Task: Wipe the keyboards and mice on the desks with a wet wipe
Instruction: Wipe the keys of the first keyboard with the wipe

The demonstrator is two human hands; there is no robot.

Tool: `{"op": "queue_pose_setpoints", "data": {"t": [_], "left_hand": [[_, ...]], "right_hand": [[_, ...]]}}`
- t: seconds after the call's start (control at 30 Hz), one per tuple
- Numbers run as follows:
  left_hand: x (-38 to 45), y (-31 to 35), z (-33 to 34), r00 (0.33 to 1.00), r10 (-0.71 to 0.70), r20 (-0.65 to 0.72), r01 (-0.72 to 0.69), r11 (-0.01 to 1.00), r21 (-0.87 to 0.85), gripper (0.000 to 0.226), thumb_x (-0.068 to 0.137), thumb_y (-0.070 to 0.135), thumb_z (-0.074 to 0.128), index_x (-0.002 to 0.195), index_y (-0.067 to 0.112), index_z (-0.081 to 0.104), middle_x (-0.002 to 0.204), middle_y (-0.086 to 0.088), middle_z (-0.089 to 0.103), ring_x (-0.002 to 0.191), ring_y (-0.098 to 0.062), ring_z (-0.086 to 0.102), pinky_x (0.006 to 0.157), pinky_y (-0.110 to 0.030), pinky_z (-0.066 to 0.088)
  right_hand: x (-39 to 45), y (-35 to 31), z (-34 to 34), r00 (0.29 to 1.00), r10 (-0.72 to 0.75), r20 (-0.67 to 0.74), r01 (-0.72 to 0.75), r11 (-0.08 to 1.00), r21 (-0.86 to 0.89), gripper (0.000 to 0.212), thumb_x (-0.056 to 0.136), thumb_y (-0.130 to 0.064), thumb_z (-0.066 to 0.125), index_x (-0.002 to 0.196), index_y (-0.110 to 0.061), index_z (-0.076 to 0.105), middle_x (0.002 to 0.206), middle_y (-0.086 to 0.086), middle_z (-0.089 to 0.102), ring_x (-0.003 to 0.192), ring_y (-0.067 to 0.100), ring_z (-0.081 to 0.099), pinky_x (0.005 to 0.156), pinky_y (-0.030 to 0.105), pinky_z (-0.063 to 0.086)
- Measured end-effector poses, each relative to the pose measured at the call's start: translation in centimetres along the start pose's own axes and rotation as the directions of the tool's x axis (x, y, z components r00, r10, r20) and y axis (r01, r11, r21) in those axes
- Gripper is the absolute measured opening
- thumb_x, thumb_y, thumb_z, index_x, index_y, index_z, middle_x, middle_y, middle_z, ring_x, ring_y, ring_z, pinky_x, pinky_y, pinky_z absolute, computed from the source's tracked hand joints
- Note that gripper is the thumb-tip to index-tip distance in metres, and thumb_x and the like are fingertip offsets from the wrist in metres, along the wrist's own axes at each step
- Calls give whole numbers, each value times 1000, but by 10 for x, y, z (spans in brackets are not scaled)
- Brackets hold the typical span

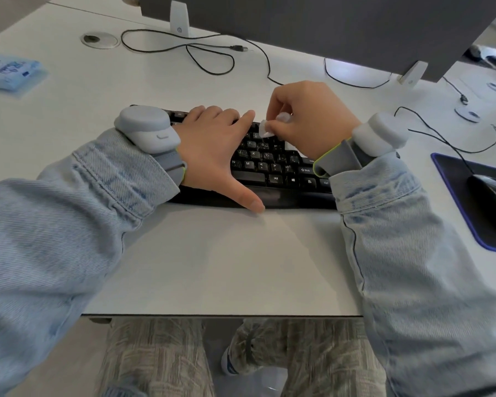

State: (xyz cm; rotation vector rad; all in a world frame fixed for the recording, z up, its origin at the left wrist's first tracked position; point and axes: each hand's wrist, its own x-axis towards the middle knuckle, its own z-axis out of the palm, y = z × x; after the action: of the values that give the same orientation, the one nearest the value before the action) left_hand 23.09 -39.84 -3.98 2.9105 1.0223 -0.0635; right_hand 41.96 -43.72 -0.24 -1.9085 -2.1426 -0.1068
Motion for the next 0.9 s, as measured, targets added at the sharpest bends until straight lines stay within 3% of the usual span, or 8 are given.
{"op": "queue_pose_setpoints", "data": {"t": [0.13,0.3,0.47,0.63,0.77,0.9], "left_hand": [[1,0,1,1000,6,-5,-6,1000,-1,159,35,108,36,159,15,3,145,-3,39,134,-28,34,118,-42,22],[1,2,0,1000,7,-5,-7,1000,-4,157,37,106,40,159,14,4,145,-4,39,134,-28,34,118,-42,21],[2,1,1,1000,11,-11,-11,1000,-2,159,35,108,36,158,13,6,145,-4,40,135,-30,35,119,-44,22],[-1,-7,-6,999,-16,43,16,1000,-10,164,29,111,29,158,12,6,150,-4,38,138,-30,36,121,-50,17],[-11,-24,-10,994,-55,93,55,998,4,164,28,112,28,158,14,6,154,-3,34,143,-29,30,122,-52,13],[-22,-38,-12,991,-81,108,79,997,25,163,29,110,31,159,17,0,159,-1,26,148,-27,22,124,-53,4]], "right_hand": [[-1,2,2,999,11,41,-10,999,-39,9,86,-24,61,88,-18,67,84,-6,56,80,12,50,70,22,33],[3,8,2,984,99,-148,-92,994,54,11,85,-27,61,87,-18,68,83,-7,58,82,11,54,72,25,42],[11,2,11,998,59,-25,-59,998,-8,10,85,-25,61,87,-19,68,86,-6,58,81,10,51,64,21,34],[10,7,7,991,105,-89,-101,994,45,12,84,-22,60,88,-16,70,85,-4,61,82,13,56,73,26,45],[13,2,7,997,80,-9,-80,997,-2,12,85,-25,62,89,-17,71,85,-5,59,82,11,53,71,23,39],[13,10,-2,988,126,-94,-128,992,-11,14,84,-24,62,88,-16,72,83,-5,59,80,12,54,72,22,40]]}}
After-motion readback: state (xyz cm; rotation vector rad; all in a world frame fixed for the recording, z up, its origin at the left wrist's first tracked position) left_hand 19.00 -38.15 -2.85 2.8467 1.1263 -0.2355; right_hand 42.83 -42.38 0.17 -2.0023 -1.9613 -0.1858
